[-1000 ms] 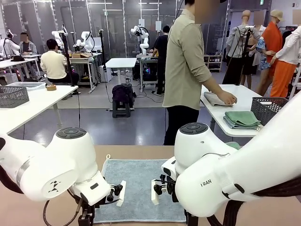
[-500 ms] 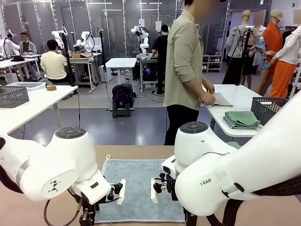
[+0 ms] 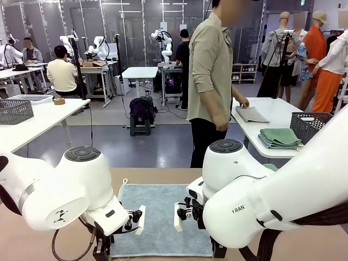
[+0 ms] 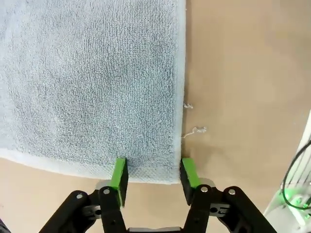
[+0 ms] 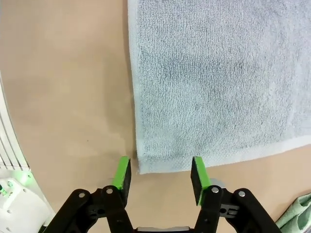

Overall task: Fold the towels and place them in the basket.
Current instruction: When a person lays out a Towel with hook on the table, fold it in half twice.

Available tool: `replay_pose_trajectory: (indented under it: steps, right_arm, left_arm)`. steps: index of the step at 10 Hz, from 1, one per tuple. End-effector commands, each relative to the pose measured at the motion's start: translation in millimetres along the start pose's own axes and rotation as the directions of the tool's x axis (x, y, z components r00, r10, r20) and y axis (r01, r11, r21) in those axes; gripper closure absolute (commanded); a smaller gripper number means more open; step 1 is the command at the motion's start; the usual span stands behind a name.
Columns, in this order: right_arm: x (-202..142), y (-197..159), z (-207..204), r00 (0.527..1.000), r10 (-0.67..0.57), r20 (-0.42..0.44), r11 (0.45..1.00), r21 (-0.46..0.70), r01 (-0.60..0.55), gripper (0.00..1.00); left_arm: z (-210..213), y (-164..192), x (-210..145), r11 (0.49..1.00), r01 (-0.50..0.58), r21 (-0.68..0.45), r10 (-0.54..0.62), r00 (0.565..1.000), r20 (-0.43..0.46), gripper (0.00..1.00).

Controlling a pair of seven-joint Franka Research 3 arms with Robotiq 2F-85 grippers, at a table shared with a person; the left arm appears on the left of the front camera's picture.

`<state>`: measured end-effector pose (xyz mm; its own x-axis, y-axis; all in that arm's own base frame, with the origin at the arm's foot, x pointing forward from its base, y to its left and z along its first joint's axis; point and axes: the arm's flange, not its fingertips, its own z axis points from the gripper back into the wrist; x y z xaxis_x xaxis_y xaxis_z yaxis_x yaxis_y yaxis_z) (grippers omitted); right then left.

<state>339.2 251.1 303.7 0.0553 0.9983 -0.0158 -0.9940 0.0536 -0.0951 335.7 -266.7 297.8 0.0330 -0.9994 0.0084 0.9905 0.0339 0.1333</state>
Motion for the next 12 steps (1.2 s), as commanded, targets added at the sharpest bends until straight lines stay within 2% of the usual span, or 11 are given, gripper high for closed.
replay_pose_trajectory:
  steps: [1, 9, 10, 12]
  right_arm:
    - [-15.5, 16.7, -12.1, 1.000, 0.010, -0.006, 1.000, -0.023, -0.010, 0.37]
    - [-20.7, 16.8, -21.6, 1.000, 0.006, -0.006, 1.000, -0.004, -0.006, 0.37]
    - [-20.6, 17.5, -23.1, 1.000, 0.003, -0.010, 1.000, 0.003, -0.003, 0.57]
    - [-21.2, 19.0, -22.6, 1.000, 0.003, -0.004, 1.000, -0.015, -0.003, 0.57]
  left_arm:
    - [-12.3, -26.6, -18.5, 0.999, -0.016, 0.032, 0.015, 1.000, 0.005, 0.44]
    - [-12.8, -33.1, -18.3, 0.999, -0.018, 0.047, 0.018, 1.000, 0.008, 0.44]
    - [-12.8, -33.9, -18.4, 0.999, -0.022, 0.049, 0.022, 1.000, 0.005, 0.64]
    - [-11.6, -35.3, -18.5, 0.999, -0.022, 0.049, 0.021, 1.000, 0.016, 0.64]
